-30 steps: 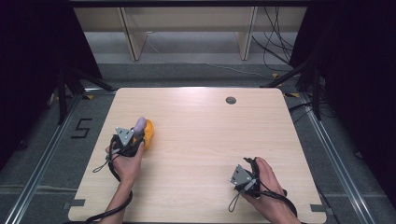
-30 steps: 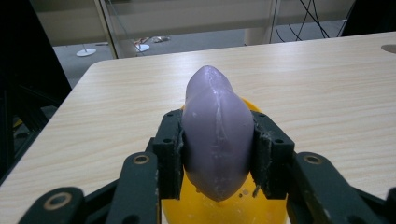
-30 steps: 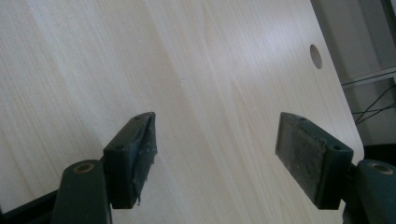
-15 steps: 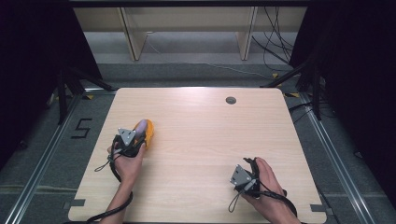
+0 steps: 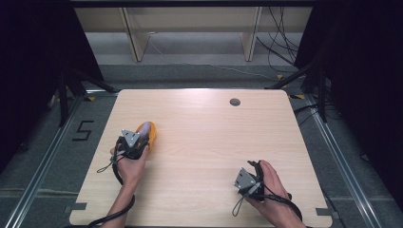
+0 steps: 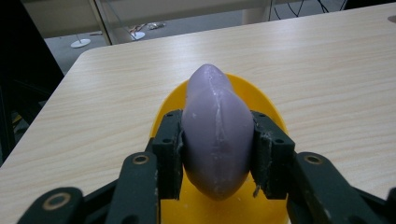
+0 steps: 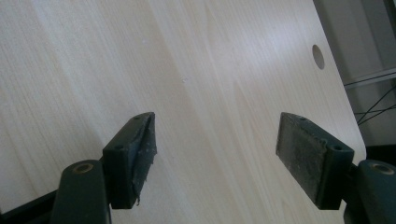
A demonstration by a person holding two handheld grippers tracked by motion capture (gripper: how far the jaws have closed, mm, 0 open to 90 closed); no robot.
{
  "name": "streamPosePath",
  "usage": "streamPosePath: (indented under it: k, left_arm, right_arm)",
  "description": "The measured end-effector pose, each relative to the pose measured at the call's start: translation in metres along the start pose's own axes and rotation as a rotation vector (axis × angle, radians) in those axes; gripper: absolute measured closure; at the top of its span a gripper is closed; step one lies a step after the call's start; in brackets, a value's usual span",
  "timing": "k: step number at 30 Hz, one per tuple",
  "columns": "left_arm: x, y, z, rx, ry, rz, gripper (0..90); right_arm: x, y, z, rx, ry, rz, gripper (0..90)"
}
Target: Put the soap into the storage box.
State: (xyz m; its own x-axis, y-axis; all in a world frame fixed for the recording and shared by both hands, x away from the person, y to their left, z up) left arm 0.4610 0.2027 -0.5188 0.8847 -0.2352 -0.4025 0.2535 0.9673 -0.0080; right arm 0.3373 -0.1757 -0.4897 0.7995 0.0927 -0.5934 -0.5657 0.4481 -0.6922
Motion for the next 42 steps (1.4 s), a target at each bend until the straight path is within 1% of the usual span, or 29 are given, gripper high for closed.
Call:
streamPosePath:
  k: [2,3,6,7,10,11,15,16,17,18,19,20,25,34,35,36,38,42]
  left_arm:
    - [0.0,0.0004,0.0009,-0.003,0.01,-0.001,58.4]
    - [0.0,0.0002,0.0014,-0.003,0.02,-0.002,58.3]
    - [0.0001,-0.0001,0.0014,0.001,0.03,0.002,58.3]
    - [0.0004,0.0,0.0011,0.004,0.049,0.0,58.3]
    - [0.0011,-0.0003,0.001,-0.01,0.055,0.0,58.2]
    - [0.0013,0.0004,0.0012,-0.013,0.065,-0.005,58.2]
    - [0.0018,0.0011,0.001,-0.016,0.084,-0.006,58.2]
    - [0.0019,0.0015,0.0006,-0.018,0.091,-0.005,58.2]
    - [0.0026,0.0016,-0.0001,-0.024,0.095,-0.008,58.2]
    - [0.0028,0.0021,-0.0005,-0.022,0.103,-0.009,58.2]
    - [0.0031,0.0018,-0.0009,-0.026,0.107,-0.004,58.2]
    - [0.0037,0.0019,-0.0013,-0.03,0.107,-0.007,58.1]
    - [0.0042,0.0027,-0.0013,-0.04,0.127,-0.009,58.1]
    - [0.0045,0.0034,0.0001,-0.033,0.13,-0.007,55.9]
    - [0.0044,0.0034,0.0005,-0.033,0.126,-0.007,55.3]
    - [0.0042,0.0035,0.0008,-0.031,0.126,-0.01,54.7]
    - [0.004,0.0036,0.0011,-0.029,0.124,-0.01,53.5]
    - [0.0025,0.0032,0.0026,-0.033,0.113,-0.019,51.0]
  right_arm:
    - [0.0001,-0.0012,0.0006,-0.02,-0.01,-0.001,29.5]
    - [-0.0004,-0.0009,0.0007,-0.011,-0.01,-0.003,29.5]
    - [-0.0005,-0.0005,0.0007,-0.009,-0.008,-0.001,29.5]
    - [-0.0004,-0.0007,0.0008,-0.012,-0.01,-0.002,29.5]
    - [-0.0004,-0.0008,0.0009,-0.012,-0.011,-0.002,29.5]
    - [-0.0004,-0.0007,0.0009,-0.012,-0.011,-0.002,29.5]
    - [-0.0004,-0.0006,0.0008,-0.012,-0.011,-0.001,29.5]
    - [-0.0007,0.0,0.0006,-0.001,-0.006,-0.001,29.5]
    - [-0.0006,-0.0009,0.0011,-0.014,-0.013,-0.004,29.6]
    - [-0.0005,-0.0012,0.0013,-0.02,-0.016,-0.004,29.6]
    - [-0.0005,-0.0012,0.0013,-0.02,-0.016,-0.004,29.6]
    - [-0.0008,-0.0008,0.0011,-0.013,-0.013,-0.005,29.6]
    - [-0.0007,-0.0007,0.0011,-0.014,-0.013,-0.003,29.6]
    - [-0.0008,-0.0006,0.0012,-0.013,-0.014,-0.001,29.6]
    - [-0.0011,-0.0002,0.0011,-0.012,-0.011,0.002,29.6]
    - [-0.0015,0.0005,0.0008,0.001,-0.006,0.002,29.6]
    - [-0.0008,-0.0008,0.0013,-0.02,-0.017,0.001,29.6]
    - [-0.0015,0.0007,0.001,0.002,-0.006,0.004,29.6]
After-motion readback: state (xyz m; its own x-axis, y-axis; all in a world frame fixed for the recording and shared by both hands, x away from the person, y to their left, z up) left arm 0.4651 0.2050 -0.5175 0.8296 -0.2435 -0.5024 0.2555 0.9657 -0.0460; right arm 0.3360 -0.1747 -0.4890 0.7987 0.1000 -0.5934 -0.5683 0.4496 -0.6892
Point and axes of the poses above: each handheld gripper's, and its own axes: x roughly forward along the jaws, z roughly out of its top, y roughly to its left, the point moved 4 cm from there along x, roughly forward along the jaws, and after that the axes turned 8 degrees about -z, right-handed, at the moved point
